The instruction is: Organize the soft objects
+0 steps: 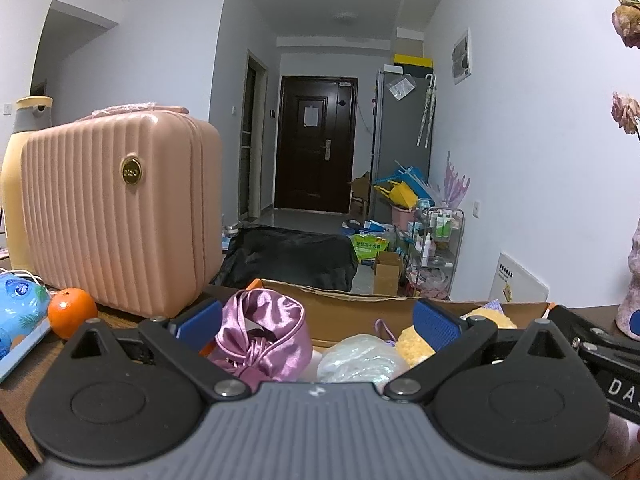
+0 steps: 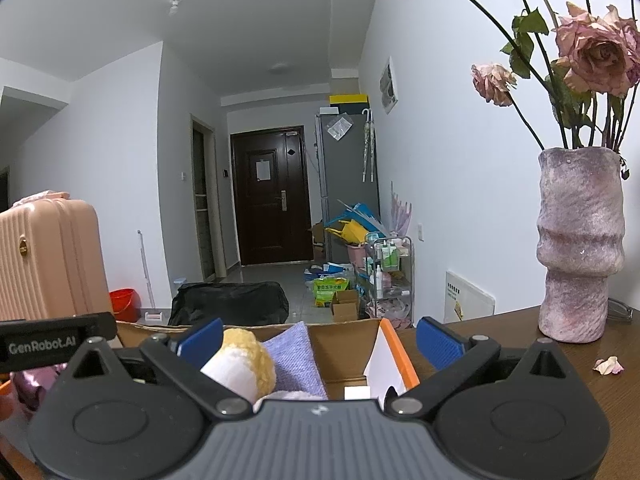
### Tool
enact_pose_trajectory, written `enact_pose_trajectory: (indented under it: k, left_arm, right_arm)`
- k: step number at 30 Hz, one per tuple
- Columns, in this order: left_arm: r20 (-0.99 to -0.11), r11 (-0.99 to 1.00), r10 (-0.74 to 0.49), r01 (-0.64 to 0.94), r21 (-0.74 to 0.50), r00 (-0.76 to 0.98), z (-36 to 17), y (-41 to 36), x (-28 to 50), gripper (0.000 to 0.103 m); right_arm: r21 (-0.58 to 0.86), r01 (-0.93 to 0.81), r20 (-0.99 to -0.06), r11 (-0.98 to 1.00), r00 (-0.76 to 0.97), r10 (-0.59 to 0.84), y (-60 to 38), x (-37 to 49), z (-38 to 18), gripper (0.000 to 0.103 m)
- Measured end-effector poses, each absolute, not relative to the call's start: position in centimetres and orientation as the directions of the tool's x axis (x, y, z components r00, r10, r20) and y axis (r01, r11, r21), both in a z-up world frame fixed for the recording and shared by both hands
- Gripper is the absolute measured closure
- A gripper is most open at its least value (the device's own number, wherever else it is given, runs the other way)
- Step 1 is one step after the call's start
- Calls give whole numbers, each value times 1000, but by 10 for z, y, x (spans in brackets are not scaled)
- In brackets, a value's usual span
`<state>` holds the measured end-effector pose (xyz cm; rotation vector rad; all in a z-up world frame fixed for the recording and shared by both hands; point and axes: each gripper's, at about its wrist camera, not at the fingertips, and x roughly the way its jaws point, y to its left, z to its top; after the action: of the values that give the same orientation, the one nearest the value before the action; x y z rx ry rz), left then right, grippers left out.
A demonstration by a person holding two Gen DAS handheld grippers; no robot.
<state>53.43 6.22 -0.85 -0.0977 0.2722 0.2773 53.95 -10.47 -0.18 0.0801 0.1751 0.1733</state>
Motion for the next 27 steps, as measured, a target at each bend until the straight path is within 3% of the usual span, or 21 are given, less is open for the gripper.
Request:
enact_pose_trajectory:
  k: [27]
  left_arm:
    - [-241, 967, 244, -254, -9, 939, -4, 45, 453, 0]
  right_arm:
    - [79, -119, -118, 990, 985, 128, -132, 453, 2, 0]
